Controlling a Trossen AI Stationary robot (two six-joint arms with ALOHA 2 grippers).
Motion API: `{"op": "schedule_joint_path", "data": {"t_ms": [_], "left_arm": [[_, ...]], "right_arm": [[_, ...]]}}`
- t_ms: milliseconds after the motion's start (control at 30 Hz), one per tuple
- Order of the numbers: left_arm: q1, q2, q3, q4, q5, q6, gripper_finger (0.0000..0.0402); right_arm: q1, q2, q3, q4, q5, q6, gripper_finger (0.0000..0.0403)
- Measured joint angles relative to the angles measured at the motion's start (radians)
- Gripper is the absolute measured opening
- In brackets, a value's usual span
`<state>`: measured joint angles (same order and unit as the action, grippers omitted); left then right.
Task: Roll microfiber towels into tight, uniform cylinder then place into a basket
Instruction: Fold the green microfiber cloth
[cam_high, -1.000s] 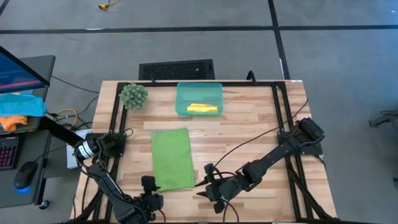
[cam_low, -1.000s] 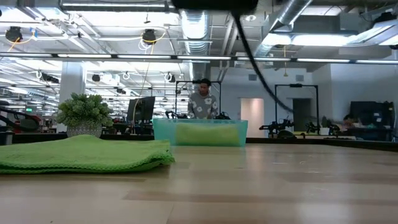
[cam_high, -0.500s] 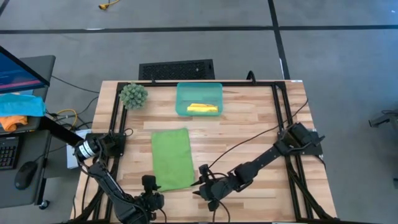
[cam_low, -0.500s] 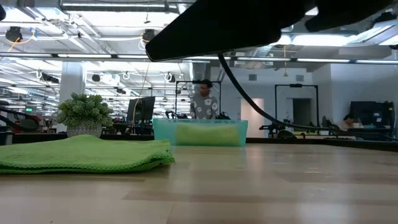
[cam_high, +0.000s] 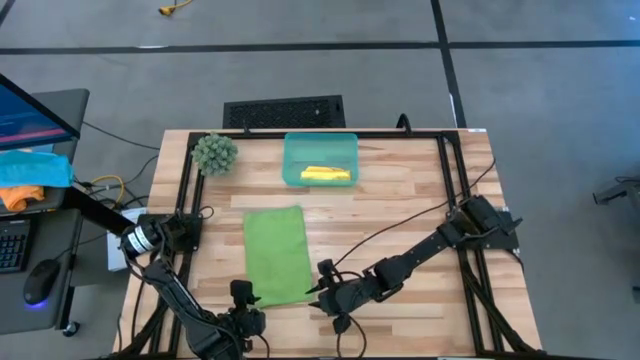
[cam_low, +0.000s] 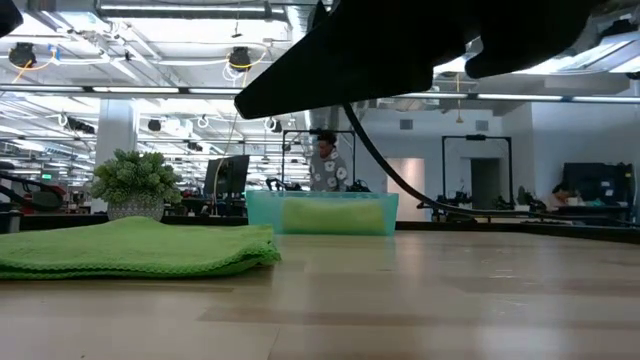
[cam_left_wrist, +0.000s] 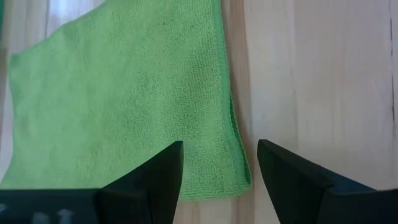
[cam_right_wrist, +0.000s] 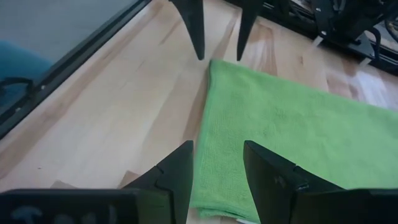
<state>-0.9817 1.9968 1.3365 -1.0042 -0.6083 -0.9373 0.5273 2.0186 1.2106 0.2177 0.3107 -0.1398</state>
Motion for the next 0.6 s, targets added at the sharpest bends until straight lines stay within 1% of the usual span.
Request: {"op": "schedule_joint_path", "data": {"t_ms": [500,600], "left_arm": [[-0.008,0.000,0.000,-0.001,-0.002,-0.014,0.0201],[-0.009,0.000,-0.027,0.013,0.000,-0.030,0.0201]], "right_arm": [[0.000,0.000,0.000,-0.009,0.000,0.038,0.0163],[0.000,0.000,0.000,-0.018,0.000,0.042,0.0163]]}}
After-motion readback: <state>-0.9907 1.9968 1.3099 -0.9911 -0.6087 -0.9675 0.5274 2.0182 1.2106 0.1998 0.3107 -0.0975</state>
